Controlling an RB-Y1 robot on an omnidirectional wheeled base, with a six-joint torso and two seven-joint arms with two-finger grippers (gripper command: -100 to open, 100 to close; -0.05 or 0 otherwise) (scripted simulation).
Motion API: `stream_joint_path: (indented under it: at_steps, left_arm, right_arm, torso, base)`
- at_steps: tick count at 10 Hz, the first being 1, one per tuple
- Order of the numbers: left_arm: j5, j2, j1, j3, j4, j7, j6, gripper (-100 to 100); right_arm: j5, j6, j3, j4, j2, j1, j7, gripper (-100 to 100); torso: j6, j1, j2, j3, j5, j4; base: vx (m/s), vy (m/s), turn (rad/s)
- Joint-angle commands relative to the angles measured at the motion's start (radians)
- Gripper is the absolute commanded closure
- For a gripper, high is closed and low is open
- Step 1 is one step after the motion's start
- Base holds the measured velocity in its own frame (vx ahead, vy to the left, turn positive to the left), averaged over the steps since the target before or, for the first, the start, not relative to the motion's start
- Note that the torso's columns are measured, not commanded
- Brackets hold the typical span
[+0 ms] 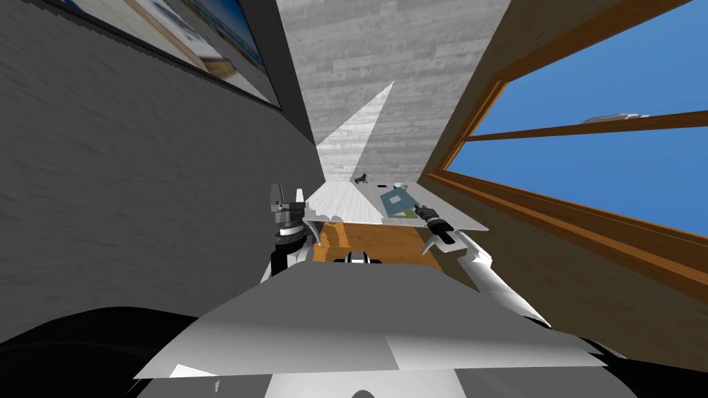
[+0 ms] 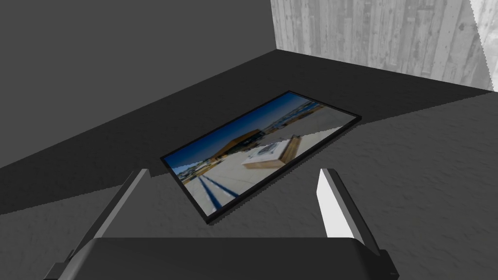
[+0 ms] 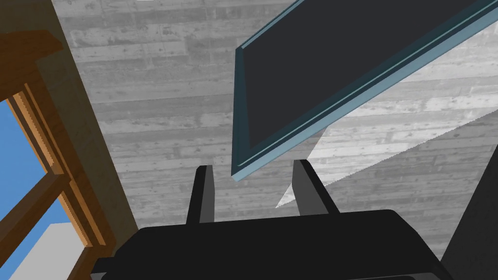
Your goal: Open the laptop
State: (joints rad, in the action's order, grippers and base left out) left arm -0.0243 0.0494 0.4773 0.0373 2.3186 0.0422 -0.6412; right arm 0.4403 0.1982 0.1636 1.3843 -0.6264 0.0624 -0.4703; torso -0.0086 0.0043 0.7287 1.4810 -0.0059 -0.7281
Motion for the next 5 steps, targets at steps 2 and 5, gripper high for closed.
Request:
stream_joint_path:
  at_steps: [2,5]
  left_arm:
    - [0.0,0.0,0.0,0.0,0.0,0.0,0.0,0]
    - [0.0,0.0,0.0,0.0,0.0,0.0,0.0,0]
  right_arm:
    - [-0.027,0.002,-0.002,-0.026,-0.001,-0.011,0.032,-100]
    - [-0.044,-0.037,-0.012,-0.012,-0.057,-0.018,0.069,-100]
  torso:
    - [-0.002,-0.001,0.0,0.0,-0.001,0.0]
    - [0.008,-0.001,0.011,-0.006,0.007,-0.01]
  base:
    - [-0.016,-0.051,0.015]
    - [-0.043,0.034,0.054]
